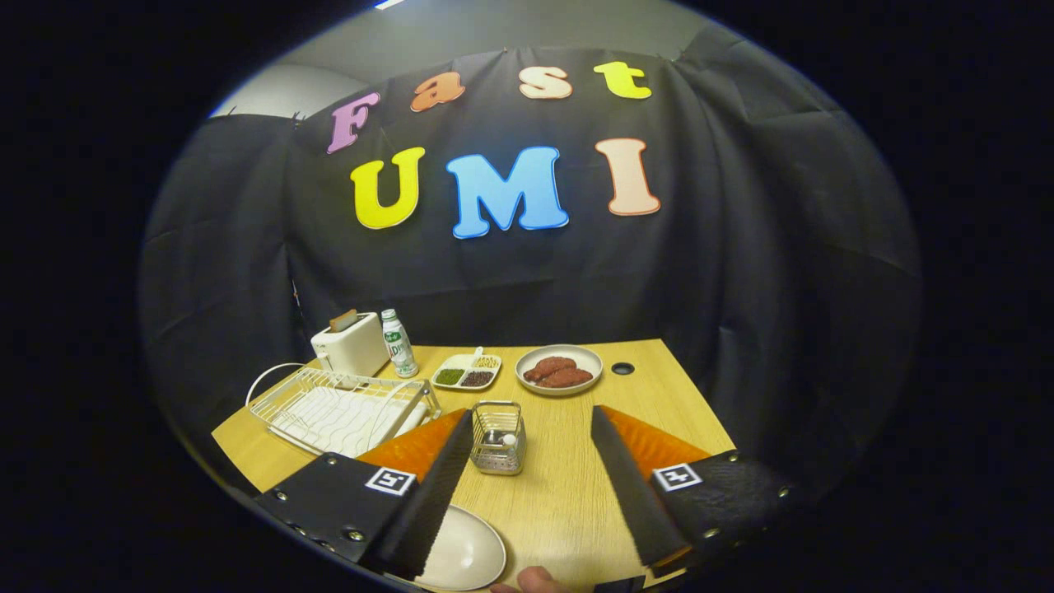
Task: Take the plate from the dish rack, then take the spoon from the basket and place it into the plate.
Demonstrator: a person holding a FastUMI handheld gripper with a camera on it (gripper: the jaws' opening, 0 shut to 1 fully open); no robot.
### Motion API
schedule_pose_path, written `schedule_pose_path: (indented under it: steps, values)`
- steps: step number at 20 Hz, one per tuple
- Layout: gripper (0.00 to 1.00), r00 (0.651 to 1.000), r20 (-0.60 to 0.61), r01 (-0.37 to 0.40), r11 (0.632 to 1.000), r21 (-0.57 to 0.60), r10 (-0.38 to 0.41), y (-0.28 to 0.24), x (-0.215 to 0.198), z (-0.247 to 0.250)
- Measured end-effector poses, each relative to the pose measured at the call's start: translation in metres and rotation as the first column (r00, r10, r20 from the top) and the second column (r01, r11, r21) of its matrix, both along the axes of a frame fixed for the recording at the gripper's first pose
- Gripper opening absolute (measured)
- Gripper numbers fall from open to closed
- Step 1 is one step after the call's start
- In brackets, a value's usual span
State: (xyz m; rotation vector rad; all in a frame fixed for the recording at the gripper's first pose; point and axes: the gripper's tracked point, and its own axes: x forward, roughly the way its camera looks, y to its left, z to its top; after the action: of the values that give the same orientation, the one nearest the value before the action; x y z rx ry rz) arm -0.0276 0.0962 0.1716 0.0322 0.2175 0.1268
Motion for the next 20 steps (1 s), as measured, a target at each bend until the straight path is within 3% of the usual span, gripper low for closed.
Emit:
schedule_pose_path:
  steps: [3, 5, 10, 20]
  values:
    - [0.92, 0.973, 0.229, -0.004, 1.0, -0.018, 0.008, 0.007, 0.015, 0.039]
    - [0.92, 0.951, 0.308, -0.014, 0.999, -0.048, 0.028, 0.015, 0.019, 0.04]
    - [0.92, 0.936, 0.349, -0.037, 0.998, -0.054, 0.053, 0.033, 0.036, 0.009]
    - [0.92, 0.945, 0.326, 0.017, 0.999, -0.043, -0.002, 0.039, 0.099, -0.076]
